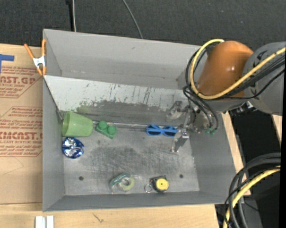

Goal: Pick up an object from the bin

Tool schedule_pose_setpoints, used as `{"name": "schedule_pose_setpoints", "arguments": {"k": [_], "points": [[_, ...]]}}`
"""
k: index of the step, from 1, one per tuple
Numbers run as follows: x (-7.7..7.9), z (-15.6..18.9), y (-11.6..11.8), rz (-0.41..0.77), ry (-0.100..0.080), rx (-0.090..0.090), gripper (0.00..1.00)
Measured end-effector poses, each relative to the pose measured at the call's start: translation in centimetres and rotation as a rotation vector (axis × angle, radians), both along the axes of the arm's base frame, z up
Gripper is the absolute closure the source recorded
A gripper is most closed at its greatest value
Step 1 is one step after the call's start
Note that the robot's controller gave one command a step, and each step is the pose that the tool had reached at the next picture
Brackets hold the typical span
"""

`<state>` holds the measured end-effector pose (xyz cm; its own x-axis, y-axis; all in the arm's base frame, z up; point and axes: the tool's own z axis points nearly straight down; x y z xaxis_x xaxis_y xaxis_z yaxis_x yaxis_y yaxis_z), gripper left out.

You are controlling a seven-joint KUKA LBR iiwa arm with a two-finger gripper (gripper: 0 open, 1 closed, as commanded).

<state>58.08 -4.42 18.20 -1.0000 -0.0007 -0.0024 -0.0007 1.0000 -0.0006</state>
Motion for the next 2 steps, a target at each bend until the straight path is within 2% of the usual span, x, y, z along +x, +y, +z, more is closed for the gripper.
{"name": "schedule_pose_setpoints", "arguments": {"k": [1, 2], "points": [[1.0, -10.8, -1.3, -0.205, -0.007, 0.003, 0.0], [1.2, -8.2, 0.4, -0.283, 0.002, 0.002, 0.0]]}}
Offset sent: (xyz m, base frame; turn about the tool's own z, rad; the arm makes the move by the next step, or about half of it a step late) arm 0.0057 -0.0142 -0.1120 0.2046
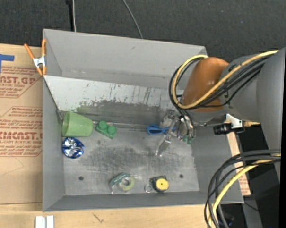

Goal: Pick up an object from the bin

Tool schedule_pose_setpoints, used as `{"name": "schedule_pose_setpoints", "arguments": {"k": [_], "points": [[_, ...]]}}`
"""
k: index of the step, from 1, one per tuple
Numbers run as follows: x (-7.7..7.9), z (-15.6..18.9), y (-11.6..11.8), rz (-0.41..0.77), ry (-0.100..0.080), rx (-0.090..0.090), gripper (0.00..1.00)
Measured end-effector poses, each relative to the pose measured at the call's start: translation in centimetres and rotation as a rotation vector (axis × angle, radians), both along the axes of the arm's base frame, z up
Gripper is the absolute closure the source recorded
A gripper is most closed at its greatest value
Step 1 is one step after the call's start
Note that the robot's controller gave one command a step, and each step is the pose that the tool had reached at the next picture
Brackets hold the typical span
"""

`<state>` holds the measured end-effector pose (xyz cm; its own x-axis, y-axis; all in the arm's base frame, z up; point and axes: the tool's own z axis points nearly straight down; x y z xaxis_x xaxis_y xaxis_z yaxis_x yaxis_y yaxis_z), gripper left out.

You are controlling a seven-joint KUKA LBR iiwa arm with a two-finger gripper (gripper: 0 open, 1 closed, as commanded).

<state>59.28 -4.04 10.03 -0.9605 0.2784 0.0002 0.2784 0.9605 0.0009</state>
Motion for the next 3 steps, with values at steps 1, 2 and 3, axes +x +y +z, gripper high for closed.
{"name": "schedule_pose_setpoints", "arguments": {"k": [1, 2, 3], "points": [[-0.5, 0.4, -0.9, -0.077, -0.001, 0.0, 0.0], [0.4, -2.4, -0.6, -0.194, -0.014, 0.001, 0.0], [0.0, -2.3, 0.9, -0.415, -0.025, -0.002, 0.0]]}}
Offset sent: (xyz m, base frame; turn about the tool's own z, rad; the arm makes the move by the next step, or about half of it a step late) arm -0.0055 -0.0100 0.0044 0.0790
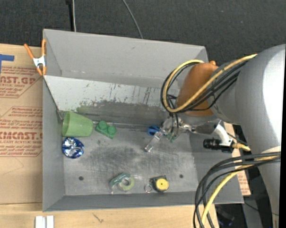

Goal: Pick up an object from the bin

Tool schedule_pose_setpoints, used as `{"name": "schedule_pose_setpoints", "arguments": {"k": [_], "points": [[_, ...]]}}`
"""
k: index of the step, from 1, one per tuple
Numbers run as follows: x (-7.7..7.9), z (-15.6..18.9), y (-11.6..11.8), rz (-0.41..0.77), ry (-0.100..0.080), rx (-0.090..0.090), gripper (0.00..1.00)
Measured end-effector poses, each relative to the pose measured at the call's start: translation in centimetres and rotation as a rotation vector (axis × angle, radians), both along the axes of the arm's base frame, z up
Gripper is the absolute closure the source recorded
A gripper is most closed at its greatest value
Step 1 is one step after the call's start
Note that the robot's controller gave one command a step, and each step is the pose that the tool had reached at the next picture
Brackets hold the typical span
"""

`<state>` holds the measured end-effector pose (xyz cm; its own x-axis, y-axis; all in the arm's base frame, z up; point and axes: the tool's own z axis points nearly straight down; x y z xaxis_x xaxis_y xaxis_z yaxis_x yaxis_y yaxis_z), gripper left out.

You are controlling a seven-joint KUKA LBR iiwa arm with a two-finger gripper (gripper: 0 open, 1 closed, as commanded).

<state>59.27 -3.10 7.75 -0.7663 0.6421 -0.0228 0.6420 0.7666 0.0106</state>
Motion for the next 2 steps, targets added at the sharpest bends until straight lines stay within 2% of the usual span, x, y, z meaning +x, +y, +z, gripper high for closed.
{"name": "schedule_pose_setpoints", "arguments": {"k": [1, 2], "points": [[0.1, 0.2, 0.1, 0.002, 0.001, 0.003, 1.0], [0.2, 2.6, 0.1, 0.002, 0.019, 0.006, 1.0]]}}
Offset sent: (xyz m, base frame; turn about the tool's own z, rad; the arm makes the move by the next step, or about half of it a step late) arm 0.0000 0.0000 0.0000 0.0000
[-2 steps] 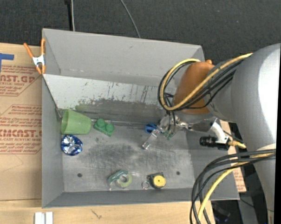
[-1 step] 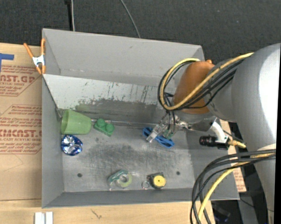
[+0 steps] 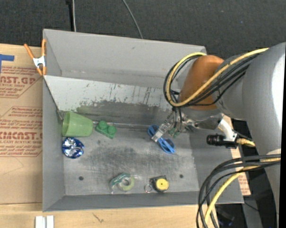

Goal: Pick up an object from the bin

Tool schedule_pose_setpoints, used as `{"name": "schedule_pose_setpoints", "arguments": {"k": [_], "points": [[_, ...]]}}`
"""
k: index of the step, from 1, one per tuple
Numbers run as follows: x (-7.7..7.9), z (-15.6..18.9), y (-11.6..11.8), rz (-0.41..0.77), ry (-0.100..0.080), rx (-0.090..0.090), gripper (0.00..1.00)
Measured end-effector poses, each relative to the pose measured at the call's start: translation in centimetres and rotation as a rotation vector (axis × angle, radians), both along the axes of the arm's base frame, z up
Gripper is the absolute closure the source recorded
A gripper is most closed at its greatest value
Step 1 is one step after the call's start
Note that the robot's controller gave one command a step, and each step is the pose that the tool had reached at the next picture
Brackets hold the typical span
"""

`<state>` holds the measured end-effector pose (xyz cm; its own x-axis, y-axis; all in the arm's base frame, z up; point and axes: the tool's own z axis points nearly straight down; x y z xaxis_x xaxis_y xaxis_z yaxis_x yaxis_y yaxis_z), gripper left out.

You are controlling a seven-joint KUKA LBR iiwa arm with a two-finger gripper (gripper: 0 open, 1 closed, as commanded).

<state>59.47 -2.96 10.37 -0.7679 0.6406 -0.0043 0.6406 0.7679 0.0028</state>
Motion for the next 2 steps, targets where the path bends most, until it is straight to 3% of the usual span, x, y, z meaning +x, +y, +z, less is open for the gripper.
{"name": "schedule_pose_setpoints", "arguments": {"k": [1, 2], "points": [[0.0, 0.2, 0.0, 0.0, 0.003, 0.0, 1.0], [0.1, 4.0, 0.1, 0.001, 0.001, 0.001, 1.0]]}}
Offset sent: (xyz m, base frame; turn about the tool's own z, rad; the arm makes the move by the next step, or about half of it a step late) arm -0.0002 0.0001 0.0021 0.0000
